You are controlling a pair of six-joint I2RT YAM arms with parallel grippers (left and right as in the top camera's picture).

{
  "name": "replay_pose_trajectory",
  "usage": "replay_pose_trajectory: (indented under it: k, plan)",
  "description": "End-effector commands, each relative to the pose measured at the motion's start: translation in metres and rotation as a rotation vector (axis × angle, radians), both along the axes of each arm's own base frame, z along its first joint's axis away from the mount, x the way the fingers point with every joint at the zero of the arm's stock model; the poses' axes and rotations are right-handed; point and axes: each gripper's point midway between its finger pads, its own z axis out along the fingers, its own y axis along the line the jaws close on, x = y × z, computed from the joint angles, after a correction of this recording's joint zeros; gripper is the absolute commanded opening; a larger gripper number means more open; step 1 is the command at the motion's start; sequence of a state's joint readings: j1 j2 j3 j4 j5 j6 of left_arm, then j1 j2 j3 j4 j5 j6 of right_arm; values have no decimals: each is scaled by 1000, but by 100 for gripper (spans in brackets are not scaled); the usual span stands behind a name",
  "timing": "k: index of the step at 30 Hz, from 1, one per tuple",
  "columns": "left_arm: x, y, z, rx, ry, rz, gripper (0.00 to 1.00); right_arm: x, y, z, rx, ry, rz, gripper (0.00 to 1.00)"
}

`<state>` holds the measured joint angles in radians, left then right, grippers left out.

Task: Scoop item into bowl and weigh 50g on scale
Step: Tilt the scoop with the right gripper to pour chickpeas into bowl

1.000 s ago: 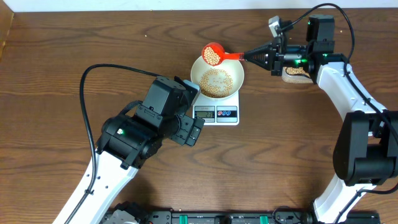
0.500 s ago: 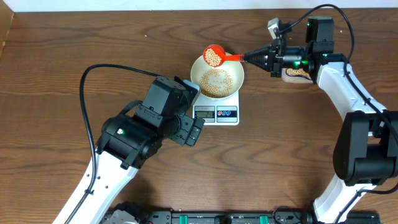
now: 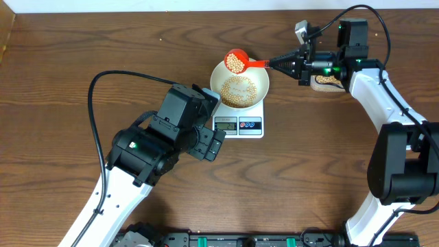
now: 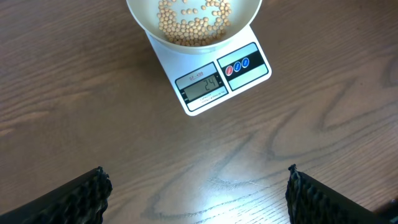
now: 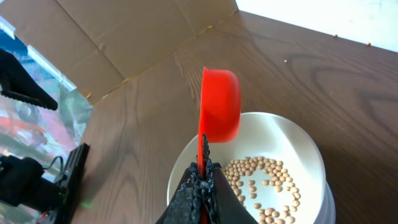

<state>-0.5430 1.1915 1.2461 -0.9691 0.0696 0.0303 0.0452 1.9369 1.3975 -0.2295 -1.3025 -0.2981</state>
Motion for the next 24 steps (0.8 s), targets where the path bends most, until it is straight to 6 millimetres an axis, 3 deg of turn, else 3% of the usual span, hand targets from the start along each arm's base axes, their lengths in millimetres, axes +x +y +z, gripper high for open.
replay_pose_trajectory:
  k: [1,7,11,24]
  plan:
    - [4,-1,8,-7,-17,-1,92,-1,1,2,1,-29,13,1]
    - [4,0,8,-7,-17,-1,92,-10,3,7,29,-101,67,1]
    - [4,0,8,-7,-17,-1,92,-4,1,-1,-17,-102,33,1]
    - [4,0,8,-7,-17,-1,92,-5,0,-3,-19,-89,30,1]
